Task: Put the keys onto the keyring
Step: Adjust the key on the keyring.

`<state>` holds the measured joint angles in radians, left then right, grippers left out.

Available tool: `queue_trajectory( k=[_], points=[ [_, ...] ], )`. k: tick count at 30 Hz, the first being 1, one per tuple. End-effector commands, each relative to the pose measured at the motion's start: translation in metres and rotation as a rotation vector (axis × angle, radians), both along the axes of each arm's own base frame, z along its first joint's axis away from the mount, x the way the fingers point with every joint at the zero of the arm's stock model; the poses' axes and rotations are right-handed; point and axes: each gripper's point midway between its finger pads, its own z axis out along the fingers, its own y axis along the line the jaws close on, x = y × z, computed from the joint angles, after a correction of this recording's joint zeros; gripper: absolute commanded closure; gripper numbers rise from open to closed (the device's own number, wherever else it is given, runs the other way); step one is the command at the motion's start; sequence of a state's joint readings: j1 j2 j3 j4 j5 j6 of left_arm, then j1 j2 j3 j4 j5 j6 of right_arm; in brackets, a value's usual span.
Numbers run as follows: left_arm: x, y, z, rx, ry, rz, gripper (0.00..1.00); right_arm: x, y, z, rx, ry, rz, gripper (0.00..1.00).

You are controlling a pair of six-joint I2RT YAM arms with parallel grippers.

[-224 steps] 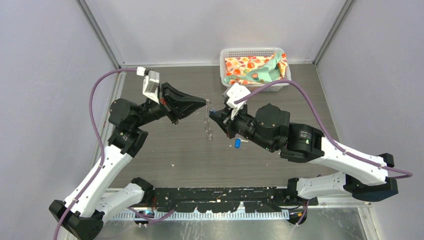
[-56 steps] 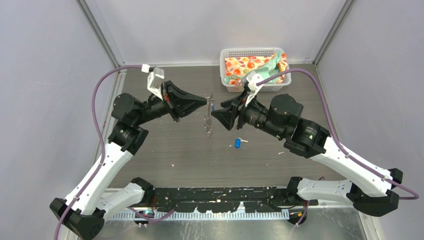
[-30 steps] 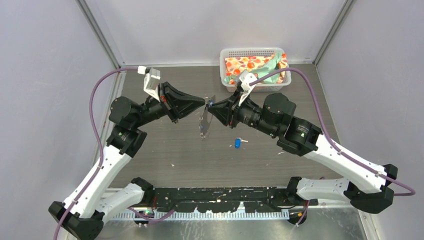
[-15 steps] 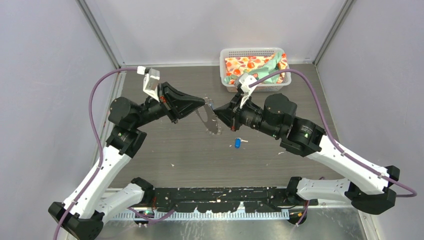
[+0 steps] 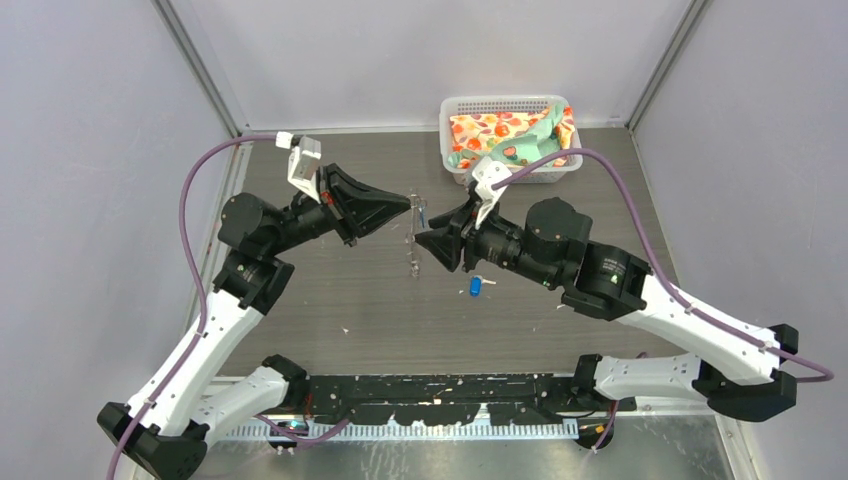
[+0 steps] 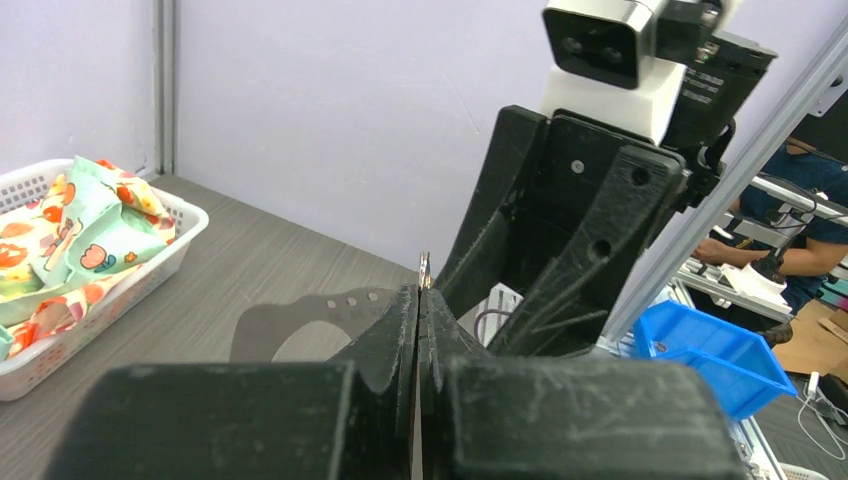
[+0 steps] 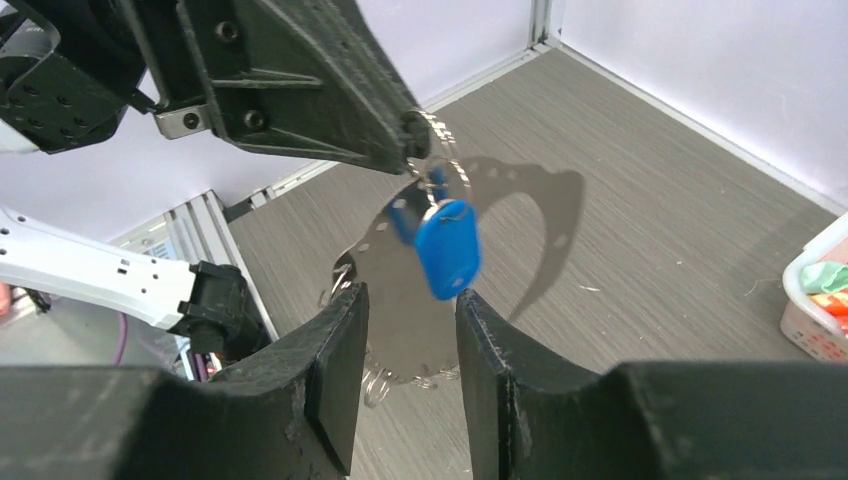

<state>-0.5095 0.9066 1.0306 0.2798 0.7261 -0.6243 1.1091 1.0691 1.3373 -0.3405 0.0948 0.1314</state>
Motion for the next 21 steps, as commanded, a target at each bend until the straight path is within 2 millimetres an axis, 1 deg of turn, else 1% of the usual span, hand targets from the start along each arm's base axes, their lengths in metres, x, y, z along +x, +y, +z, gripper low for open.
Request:
queue_trajectory(
  k=[1, 4, 7, 11, 21],
  points=[
    [-0.009, 0.006, 0.026, -0.050, -0.090, 0.003, 1.00, 0.010, 0.002, 0.026, 0.027, -0.118, -0.096, 0.57],
    [-0.010, 0.006, 0.025, -0.050, -0.089, 0.004, 1.00, 0.011, 0.003, 0.030, 0.013, -0.172, -0.141, 0.59],
    [-0.010, 0.007, 0.026, -0.052, -0.092, 0.004, 1.00, 0.013, 0.000, 0.032, -0.018, -0.212, -0.200, 0.65],
    [-0.012, 0.007, 0.026, -0.052, -0.092, 0.002, 1.00, 0.016, -0.006, 0.030, -0.050, -0.237, -0.258, 0.64],
    [-0.011, 0.007, 0.026, -0.051, -0.090, 0.001, 1.00, 0.013, -0.018, 0.030, -0.067, -0.251, -0.290, 0.64]
  ],
)
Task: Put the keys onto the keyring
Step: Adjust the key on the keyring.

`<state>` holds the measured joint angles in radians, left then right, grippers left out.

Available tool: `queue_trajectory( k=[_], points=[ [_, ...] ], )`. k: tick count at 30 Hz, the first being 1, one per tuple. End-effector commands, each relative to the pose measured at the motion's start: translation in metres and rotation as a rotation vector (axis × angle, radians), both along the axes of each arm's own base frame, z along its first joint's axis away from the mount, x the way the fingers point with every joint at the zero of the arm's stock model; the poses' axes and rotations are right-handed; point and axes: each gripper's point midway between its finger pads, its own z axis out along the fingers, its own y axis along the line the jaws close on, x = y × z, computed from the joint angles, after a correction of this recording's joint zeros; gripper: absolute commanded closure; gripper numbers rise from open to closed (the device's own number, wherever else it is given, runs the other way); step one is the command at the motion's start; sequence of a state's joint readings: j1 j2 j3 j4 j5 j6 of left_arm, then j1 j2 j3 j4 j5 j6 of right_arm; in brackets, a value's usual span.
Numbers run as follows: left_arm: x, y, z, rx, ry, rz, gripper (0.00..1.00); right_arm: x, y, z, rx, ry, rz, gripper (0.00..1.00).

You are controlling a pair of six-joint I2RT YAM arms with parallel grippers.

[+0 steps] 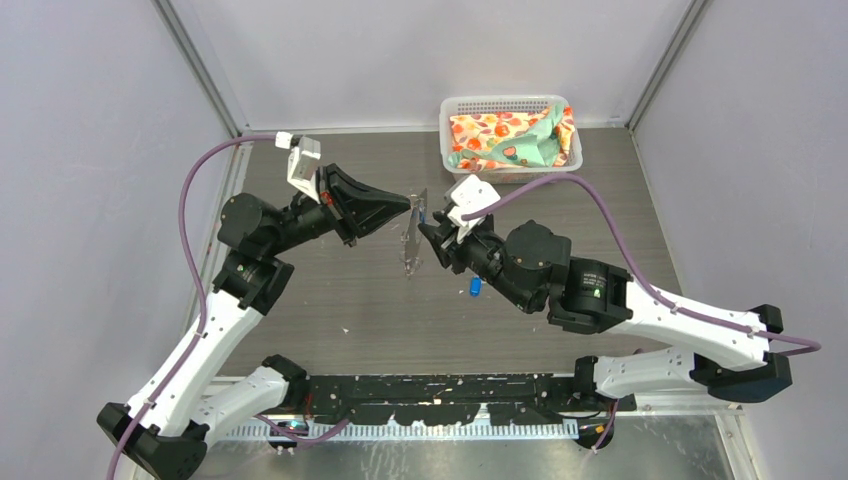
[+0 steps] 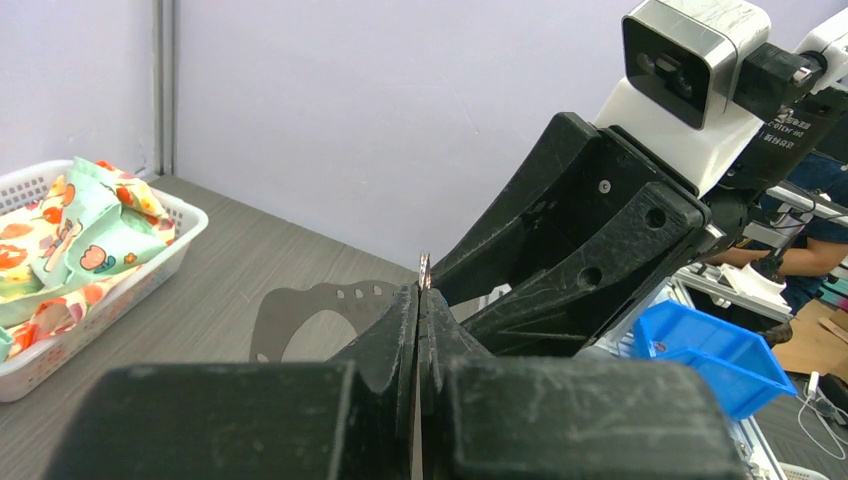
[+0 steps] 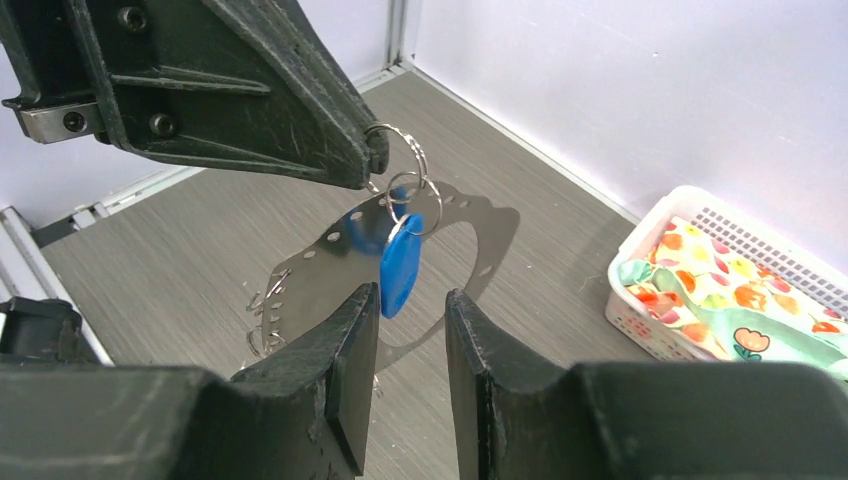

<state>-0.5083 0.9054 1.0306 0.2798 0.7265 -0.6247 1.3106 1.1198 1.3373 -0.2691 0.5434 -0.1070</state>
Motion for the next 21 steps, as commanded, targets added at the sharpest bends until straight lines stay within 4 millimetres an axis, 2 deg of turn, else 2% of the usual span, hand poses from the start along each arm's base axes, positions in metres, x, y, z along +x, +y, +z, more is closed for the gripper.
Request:
queue_trajectory(
  k=[1, 12, 17, 19, 21],
  points=[
    [-0.011, 0.007, 0.026, -0.050, -0.088, 0.000, 1.00, 0.002, -0.016, 0.030, 0.077, -0.048, -0.048, 0.64],
    [-0.012, 0.007, 0.026, -0.048, -0.087, -0.003, 1.00, 0.007, -0.004, 0.034, 0.070, -0.088, -0.057, 0.63],
    [-0.014, 0.008, 0.027, -0.050, -0.094, -0.004, 1.00, 0.007, 0.002, 0.028, 0.048, -0.090, -0.043, 0.59],
    [-0.015, 0.008, 0.028, -0.051, -0.096, -0.004, 1.00, 0.007, 0.004, 0.025, 0.043, -0.085, -0.039, 0.61],
    [-0.015, 0.008, 0.028, -0.051, -0.097, -0.003, 1.00, 0.008, 0.005, 0.023, 0.042, -0.084, -0.045, 0.66]
  ],
)
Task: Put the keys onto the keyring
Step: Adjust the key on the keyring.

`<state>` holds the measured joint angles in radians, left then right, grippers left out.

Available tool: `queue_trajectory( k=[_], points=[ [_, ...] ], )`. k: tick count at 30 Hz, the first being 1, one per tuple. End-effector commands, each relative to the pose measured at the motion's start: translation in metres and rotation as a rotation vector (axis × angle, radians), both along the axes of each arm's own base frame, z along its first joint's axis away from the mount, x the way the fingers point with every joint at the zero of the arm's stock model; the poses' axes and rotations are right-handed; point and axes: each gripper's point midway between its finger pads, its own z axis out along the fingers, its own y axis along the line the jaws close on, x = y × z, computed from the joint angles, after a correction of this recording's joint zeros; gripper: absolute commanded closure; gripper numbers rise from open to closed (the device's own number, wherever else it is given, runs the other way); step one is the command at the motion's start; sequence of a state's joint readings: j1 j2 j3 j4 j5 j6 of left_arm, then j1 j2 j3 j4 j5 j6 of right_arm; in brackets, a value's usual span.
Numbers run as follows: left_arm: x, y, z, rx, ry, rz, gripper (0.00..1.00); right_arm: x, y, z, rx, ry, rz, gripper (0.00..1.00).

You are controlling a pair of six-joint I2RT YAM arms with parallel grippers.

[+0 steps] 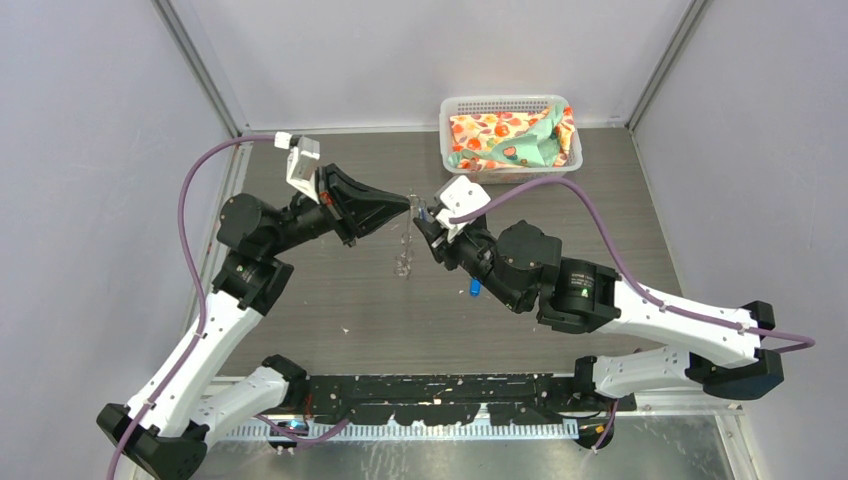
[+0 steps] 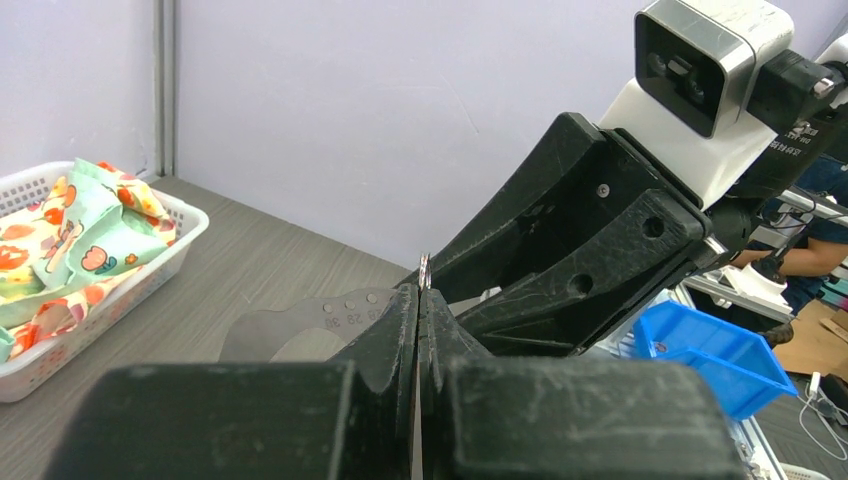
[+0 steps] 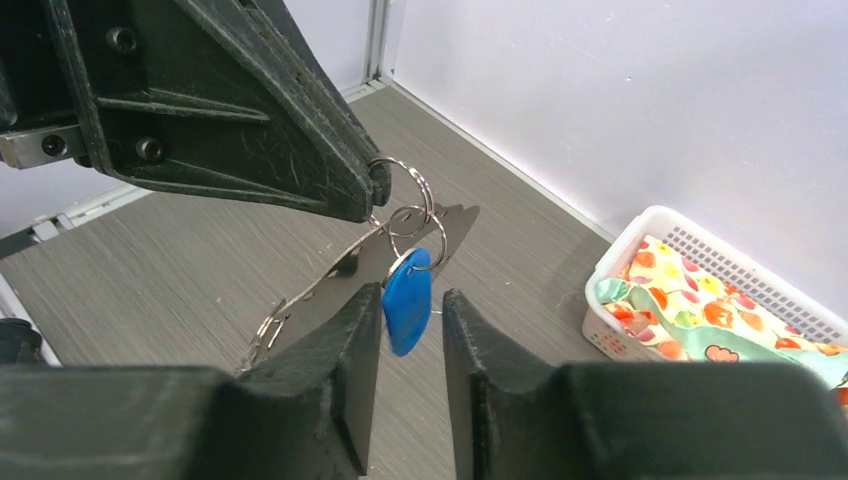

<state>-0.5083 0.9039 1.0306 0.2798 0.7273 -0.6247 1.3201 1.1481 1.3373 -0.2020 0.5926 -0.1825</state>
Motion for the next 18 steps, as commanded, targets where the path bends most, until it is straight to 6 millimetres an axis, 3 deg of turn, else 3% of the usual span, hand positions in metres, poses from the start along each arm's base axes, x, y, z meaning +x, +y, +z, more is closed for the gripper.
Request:
queue_trajectory(
  k=[1, 4, 8, 18],
  points=[
    [-0.014, 0.008, 0.029, -0.051, -0.097, -0.002, 1.00, 0.001, 0.001, 0.018, 0.062, -0.024, -0.009, 0.71],
    [-0.015, 0.008, 0.029, -0.052, -0.097, -0.001, 1.00, 0.001, -0.003, 0.023, 0.079, -0.032, -0.017, 0.86],
    [-0.014, 0.009, 0.028, -0.051, -0.100, 0.001, 1.00, -0.001, -0.010, 0.028, 0.098, -0.026, -0.014, 0.98],
    [-0.013, 0.009, 0.026, -0.045, -0.127, 0.007, 1.00, -0.018, -0.012, 0.007, 0.038, 0.096, 0.056, 0.99]
  ],
)
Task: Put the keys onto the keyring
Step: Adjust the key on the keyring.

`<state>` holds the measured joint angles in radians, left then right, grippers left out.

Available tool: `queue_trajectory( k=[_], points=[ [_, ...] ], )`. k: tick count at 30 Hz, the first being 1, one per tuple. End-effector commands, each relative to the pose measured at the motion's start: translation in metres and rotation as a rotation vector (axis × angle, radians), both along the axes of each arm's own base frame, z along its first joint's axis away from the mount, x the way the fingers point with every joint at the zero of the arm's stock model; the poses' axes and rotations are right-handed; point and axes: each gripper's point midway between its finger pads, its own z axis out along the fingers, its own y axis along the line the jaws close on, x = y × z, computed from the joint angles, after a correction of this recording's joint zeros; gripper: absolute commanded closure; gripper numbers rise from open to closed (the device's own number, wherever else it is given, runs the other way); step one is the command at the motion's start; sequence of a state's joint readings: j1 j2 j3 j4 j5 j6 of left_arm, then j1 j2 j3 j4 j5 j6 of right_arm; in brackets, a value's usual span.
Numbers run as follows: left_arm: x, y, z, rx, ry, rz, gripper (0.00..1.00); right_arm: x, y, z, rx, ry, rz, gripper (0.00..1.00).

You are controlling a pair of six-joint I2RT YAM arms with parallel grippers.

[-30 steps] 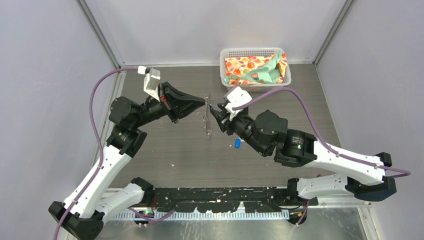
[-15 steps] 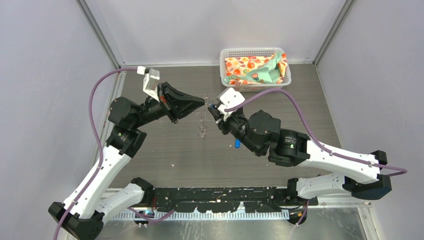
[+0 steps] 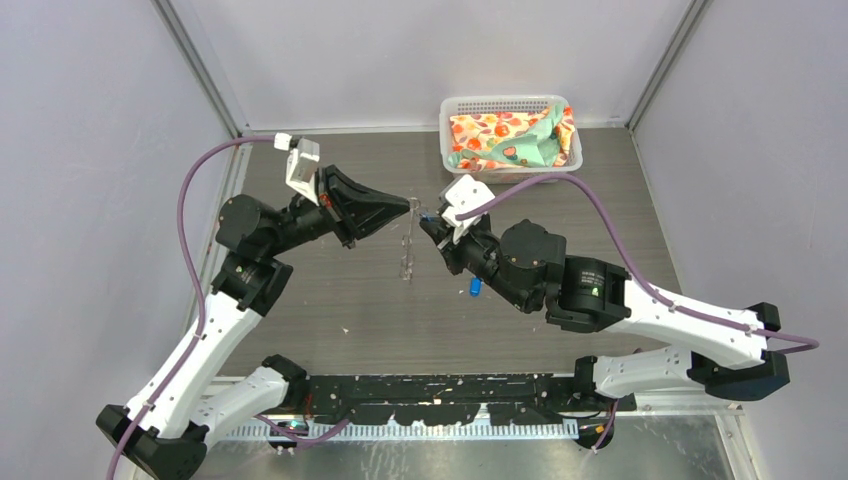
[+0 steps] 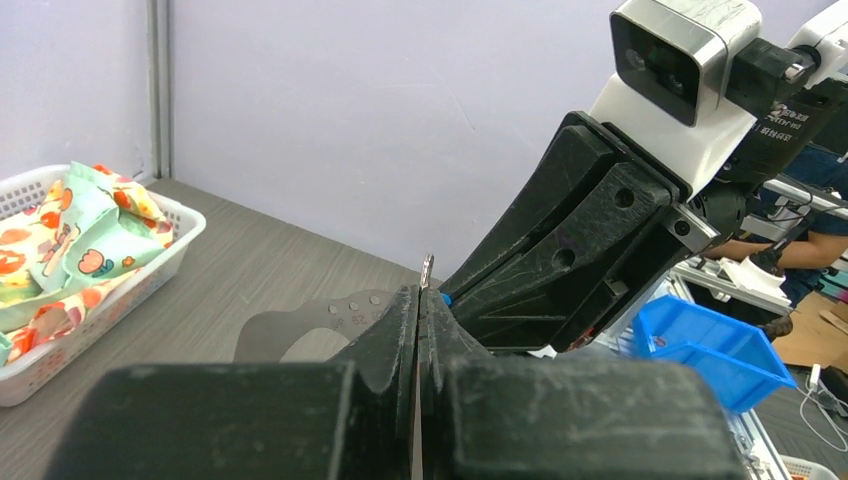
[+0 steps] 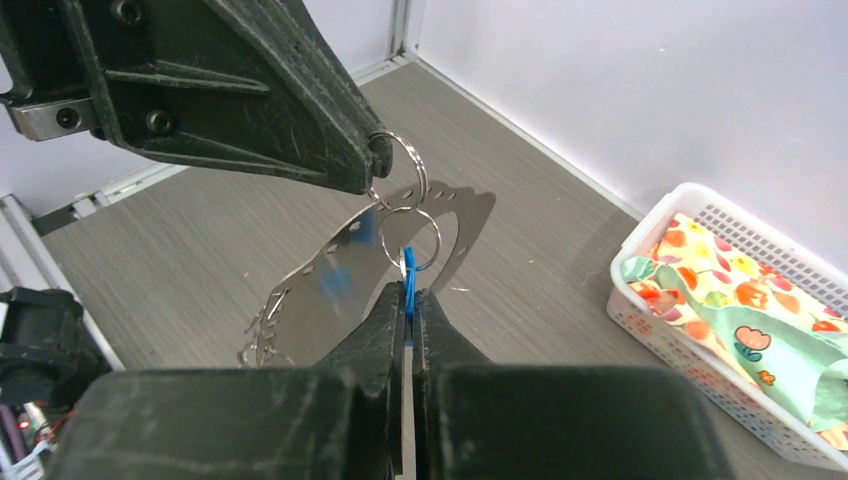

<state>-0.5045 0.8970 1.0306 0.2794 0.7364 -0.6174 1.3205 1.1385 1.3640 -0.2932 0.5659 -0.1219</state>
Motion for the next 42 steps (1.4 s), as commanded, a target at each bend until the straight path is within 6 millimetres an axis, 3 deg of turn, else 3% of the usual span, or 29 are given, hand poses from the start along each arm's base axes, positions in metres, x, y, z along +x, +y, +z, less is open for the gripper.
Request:
queue_trajectory(
  k=[1, 9, 23, 33, 42],
  points=[
    [-0.010, 0.008, 0.025, -0.048, -0.112, 0.010, 1.00, -0.012, -0.008, 0.011, 0.043, 0.048, 0.038, 0.99],
    [-0.012, 0.008, 0.025, -0.044, -0.120, 0.003, 1.00, -0.019, 0.003, 0.008, 0.033, 0.080, 0.095, 0.99],
    [-0.026, 0.006, 0.019, -0.014, -0.176, -0.062, 1.00, -0.019, -0.022, 0.039, 0.114, 0.051, 0.074, 0.99],
    [-0.033, 0.006, 0.020, -0.008, -0.230, -0.085, 1.00, -0.016, -0.010, 0.015, 0.053, 0.195, 0.138, 0.99],
    [-0.035, 0.007, 0.022, -0.008, -0.243, -0.092, 1.00, -0.020, -0.001, 0.008, 0.035, 0.254, 0.227, 0.99]
  ],
)
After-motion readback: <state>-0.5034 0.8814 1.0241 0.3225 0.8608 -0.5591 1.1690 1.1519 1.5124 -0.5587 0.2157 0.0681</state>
